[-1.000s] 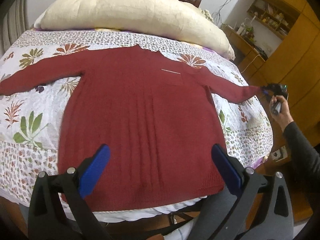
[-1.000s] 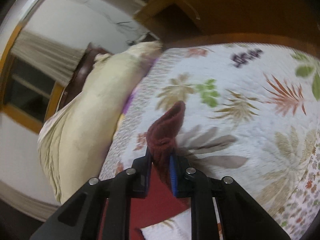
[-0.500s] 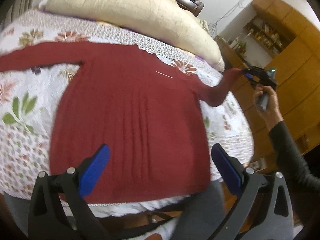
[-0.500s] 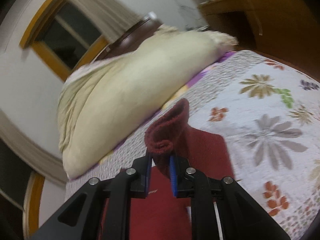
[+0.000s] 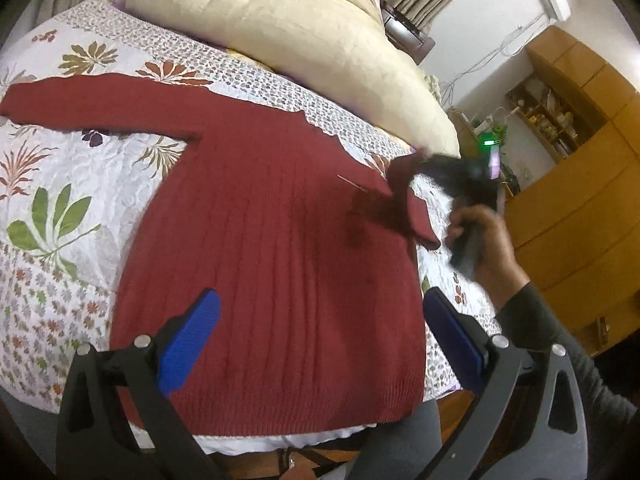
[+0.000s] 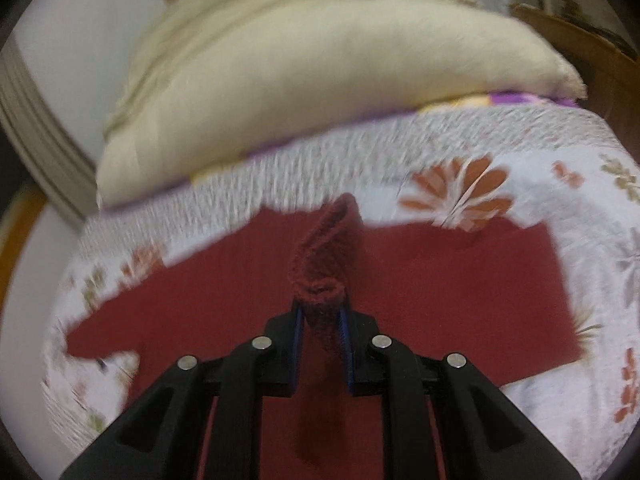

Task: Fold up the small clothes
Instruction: 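Lift the sleeve with the right tool and fold it across the sweater body, then grasp the other sleeve cuff with the left tool and lay it across the body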

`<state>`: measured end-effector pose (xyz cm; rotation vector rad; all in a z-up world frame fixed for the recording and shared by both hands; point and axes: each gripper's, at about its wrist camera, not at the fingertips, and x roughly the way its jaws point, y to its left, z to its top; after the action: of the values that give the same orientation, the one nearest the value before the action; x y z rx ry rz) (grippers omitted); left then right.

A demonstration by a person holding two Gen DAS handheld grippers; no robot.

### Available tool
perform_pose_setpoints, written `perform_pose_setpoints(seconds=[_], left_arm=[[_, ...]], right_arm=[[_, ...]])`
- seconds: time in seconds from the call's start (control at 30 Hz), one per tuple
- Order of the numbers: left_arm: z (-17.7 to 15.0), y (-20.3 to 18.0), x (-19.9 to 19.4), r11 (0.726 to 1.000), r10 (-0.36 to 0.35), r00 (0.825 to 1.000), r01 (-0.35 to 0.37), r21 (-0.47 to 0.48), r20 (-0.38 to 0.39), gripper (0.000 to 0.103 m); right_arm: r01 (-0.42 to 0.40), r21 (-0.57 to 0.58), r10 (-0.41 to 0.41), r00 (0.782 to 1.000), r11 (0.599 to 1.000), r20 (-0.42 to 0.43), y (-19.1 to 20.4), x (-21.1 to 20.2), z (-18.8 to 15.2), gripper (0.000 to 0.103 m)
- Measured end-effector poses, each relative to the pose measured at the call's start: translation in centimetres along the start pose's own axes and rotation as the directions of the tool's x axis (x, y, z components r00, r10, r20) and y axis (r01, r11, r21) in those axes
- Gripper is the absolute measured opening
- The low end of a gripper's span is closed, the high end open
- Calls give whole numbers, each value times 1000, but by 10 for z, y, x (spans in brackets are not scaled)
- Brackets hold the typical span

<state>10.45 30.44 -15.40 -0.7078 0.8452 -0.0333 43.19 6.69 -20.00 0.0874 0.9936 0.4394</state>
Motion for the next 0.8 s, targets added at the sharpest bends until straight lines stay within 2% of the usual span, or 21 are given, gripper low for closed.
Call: perform_pose_setpoints(seconds=[0.17,0.23,0.27,0.3,0.33,0.37,0.43,0.5,0.6,0.73,0.8], left_arm=[[16,6,14,1000,10,1000,-10,4,11,100],[23,6,22,1000,16,1000,-16,18,3,100],[27,5,27,999,19,1000,-19,26,-3,100],[31,4,33,999,20,1000,-20,36,-10,100],[38,3,42,999,11,1000,-10,37,-21,100],[44,1,51,1000,-5,999,6,29,-34,100],[59,-1,82,999,-52,994,51,-9,-100,100],[74,-4,115,992,-116,979,106,-68,-165,100],[95,-11,181,967,-222,938,177,-184,-267,100],[113,-16,273,956,-226,905,135,-261,-361,100],[117,-13,308,936,-253,886,123,-330,-389,100]], right_arm=[[43,-83,-53,991,996,-121,22,68,-34,16],[49,-138,-70,986,989,-152,30,83,-45,25],[53,-167,-78,986,985,-145,36,83,-51,33],[48,-176,-73,988,983,-139,37,80,-53,53],[32,-181,-56,990,983,-128,39,72,-57,62],[9,-178,-29,993,984,-111,37,58,-60,70],[-32,-148,21,997,988,-70,27,25,-67,72],[-47,-110,44,999,993,-29,7,-13,-84,73],[-48,-49,48,999,998,5,-21,-50,-114,77],[-95,102,95,995,990,8,-61,-85,-165,78],[-125,178,125,992,976,10,-74,-95,-186,80]])
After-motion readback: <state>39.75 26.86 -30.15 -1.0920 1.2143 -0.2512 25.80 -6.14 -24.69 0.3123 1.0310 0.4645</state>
